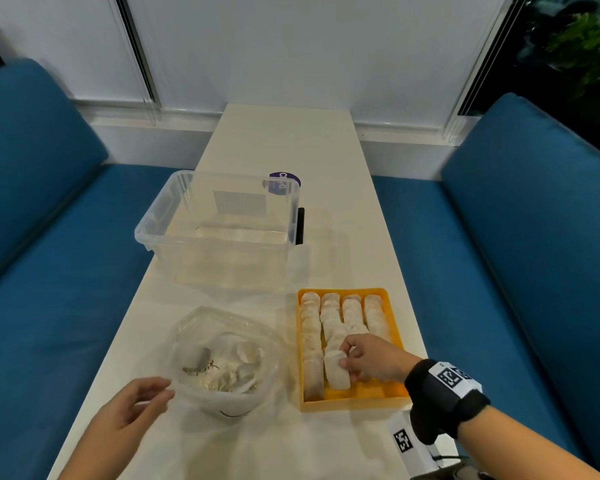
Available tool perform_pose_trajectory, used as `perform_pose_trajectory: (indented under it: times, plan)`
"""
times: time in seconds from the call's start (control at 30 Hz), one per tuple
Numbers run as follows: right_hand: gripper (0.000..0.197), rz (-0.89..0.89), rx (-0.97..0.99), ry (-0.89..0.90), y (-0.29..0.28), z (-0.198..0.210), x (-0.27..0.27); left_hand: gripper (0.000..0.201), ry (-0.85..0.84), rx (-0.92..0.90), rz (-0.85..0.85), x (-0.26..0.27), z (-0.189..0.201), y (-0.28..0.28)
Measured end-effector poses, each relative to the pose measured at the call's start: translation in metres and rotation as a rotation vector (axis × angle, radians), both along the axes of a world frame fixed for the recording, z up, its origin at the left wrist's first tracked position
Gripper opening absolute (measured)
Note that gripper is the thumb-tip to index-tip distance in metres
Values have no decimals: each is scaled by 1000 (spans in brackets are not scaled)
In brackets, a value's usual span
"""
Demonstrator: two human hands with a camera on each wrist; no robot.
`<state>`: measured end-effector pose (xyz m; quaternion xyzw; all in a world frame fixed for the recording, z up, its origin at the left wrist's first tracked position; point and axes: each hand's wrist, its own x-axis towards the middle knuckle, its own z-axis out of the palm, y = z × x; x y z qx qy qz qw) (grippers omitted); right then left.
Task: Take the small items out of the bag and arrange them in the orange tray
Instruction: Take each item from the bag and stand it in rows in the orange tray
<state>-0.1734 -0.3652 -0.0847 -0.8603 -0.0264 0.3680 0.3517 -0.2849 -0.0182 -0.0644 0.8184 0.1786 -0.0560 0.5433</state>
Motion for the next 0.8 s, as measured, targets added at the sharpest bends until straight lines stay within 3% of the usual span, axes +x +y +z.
perform_pose_trajectory:
  times: [0.17, 0.33, 0.53, 0.7, 0.8]
  plan:
    - [3, 55, -51, 35, 7, -4, 3, 9, 32, 45, 176, -29, -24, 28]
    - [7, 88, -122, 18, 14, -7, 5, 10, 41, 96, 166, -42, -32, 33]
    - [12, -23, -172, -73, 14, -8, 0, 15, 26, 66, 144, -32, -17, 27]
    - [17, -30, -287, -252, 19, 0, 0, 16, -16, 190, -47, -6, 3, -7]
    - [13, 52, -214, -468, 38, 19, -5, 19, -74, 304, -200, 18, 9, -22]
